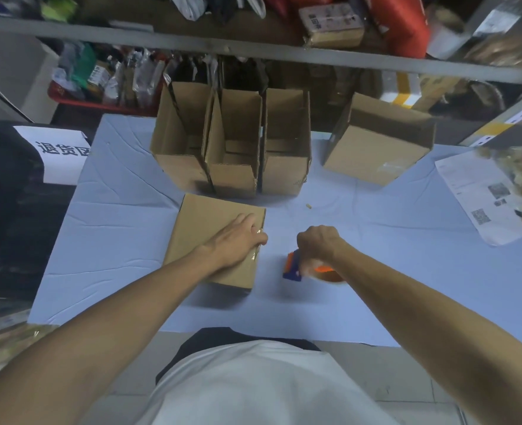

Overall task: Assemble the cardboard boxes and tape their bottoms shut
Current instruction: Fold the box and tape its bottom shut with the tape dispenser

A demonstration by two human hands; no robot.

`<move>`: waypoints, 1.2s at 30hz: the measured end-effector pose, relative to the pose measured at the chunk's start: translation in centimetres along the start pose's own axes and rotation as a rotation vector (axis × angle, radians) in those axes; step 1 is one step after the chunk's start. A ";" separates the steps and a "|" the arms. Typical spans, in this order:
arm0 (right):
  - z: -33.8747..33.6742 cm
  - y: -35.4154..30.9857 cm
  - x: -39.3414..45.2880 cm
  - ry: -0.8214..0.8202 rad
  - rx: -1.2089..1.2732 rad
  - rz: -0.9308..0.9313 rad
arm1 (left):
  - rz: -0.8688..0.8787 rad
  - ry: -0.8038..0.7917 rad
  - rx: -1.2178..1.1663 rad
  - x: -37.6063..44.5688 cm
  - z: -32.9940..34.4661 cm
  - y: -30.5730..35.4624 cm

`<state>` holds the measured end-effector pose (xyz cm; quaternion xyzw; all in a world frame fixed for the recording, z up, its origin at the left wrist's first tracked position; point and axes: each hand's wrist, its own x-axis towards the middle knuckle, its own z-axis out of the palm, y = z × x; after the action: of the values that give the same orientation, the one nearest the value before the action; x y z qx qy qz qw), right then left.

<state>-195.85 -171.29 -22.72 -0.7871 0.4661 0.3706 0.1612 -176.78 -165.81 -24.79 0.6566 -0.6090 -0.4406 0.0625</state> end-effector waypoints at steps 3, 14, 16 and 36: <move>2.8 0.9 -0.7 0.044 0.141 0.005 | -0.045 0.037 -0.064 0.3 0.3 -0.2; 5.1 4.0 -4.6 0.486 0.689 -0.120 | 0.015 0.246 -0.245 -0.4 0.0 1.4; 5.0 3.7 -5.0 0.528 0.735 -0.166 | -0.063 0.247 -0.398 -0.9 -0.1 1.6; 3.5 1.6 -3.7 0.410 0.573 -0.321 | -0.238 0.246 -0.229 -3.0 -2.1 -0.1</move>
<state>-199.79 -167.74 -22.27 -0.8309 0.4441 0.0305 0.3340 -174.93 -164.20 -22.04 0.7615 -0.4606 -0.4278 0.1582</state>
